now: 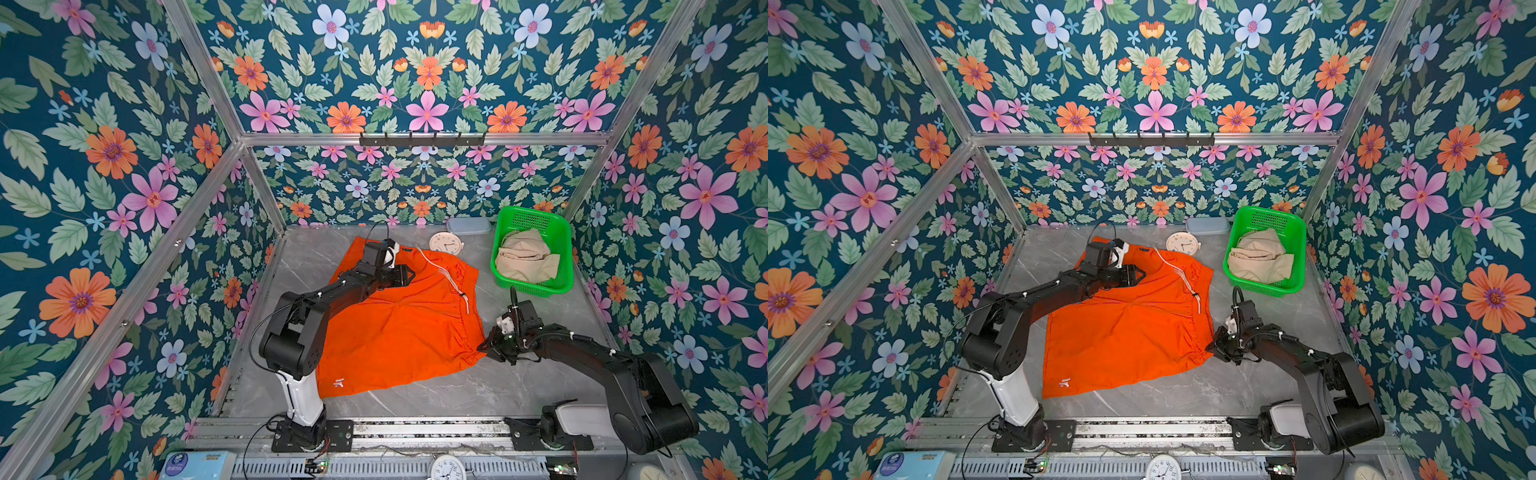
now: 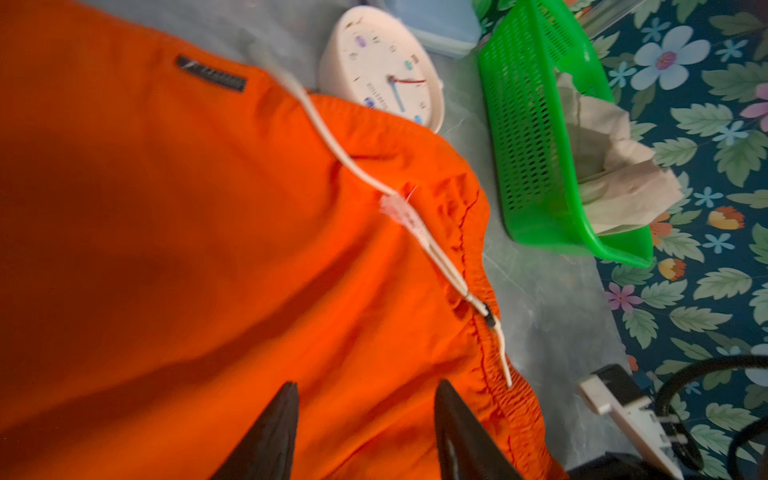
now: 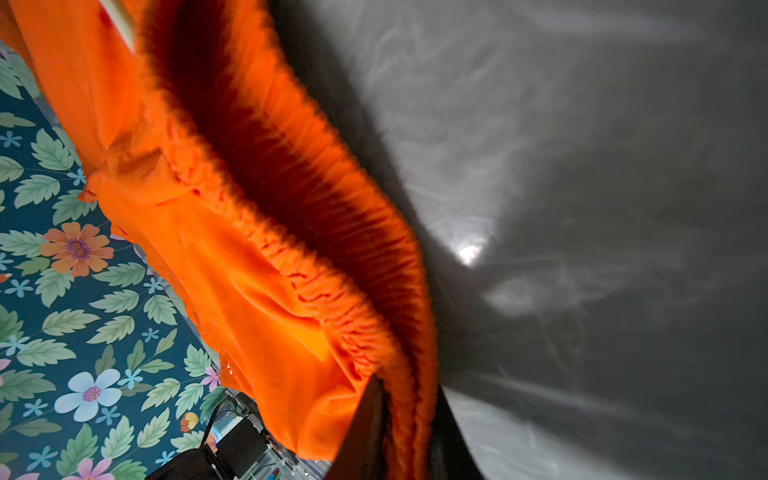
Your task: Fold and stack the shorts
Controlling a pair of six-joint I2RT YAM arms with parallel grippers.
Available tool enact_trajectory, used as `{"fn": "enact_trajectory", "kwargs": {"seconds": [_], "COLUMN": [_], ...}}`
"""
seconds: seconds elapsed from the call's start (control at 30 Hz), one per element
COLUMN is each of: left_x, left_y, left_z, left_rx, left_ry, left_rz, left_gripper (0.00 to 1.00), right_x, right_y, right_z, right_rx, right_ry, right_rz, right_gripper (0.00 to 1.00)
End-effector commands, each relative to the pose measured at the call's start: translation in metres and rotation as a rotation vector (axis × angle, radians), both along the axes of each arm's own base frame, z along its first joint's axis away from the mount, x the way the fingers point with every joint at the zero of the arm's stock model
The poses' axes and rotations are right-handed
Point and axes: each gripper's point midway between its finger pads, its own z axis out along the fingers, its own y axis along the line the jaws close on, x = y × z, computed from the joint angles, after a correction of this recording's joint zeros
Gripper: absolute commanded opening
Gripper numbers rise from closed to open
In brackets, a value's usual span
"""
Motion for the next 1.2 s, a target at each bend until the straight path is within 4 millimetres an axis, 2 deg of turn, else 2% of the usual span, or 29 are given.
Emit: {"fn": "enact_trajectory", "kwargs": {"seconds": [0.0, 0.23, 0.4, 0.67, 0.83, 1.03, 1.17], "left_x": [0.011, 0.034, 0.044, 0.072, 0.086, 0.102, 0.1], "left_y": [-0.035, -0.109, -0.137, -0.143, -0.149, -0.157, -0.159], "left_z": [0.0, -0.033, -0.049, -0.091, -0.106, -0.111, -0.093], "left_rx": [-0.027, -0.056, -0.075, -0.026, -0.02, -0.029, -0.038], "left_ry": [-0.028, -0.008, 0.008, 0.045, 0.043, 0.018, 0.011], "left_rz": [-0.066, -0.161, -0.147, -0.044, -0.021, -0.015, -0.034], "left_gripper": [0.54, 0.54, 0.54, 0.53, 0.53, 0.52, 0.53], "right_x": [0.0, 0.002, 0.005, 0.013, 0.021, 0.034, 0.039], "right_y": [-0.005, -0.002, 0.0, 0.0, 0.005, 0.008, 0.01], "right_z": [-0.005, -0.007, -0.002, 0.004, 0.005, 0.004, 0.006], "right_rx": [-0.037, -0.037, -0.034, -0.027, -0.022, -0.026, -0.025], "right_ry": [0.008, -0.008, -0.031, -0.075, -0.094, -0.119, -0.122], "right_rz": [-0.061, -0.074, -0.081, -0.107, -0.117, -0.13, -0.124], "right_gripper": [0.15, 0.12, 0.12, 0.11, 0.11, 0.11, 0.11]}}
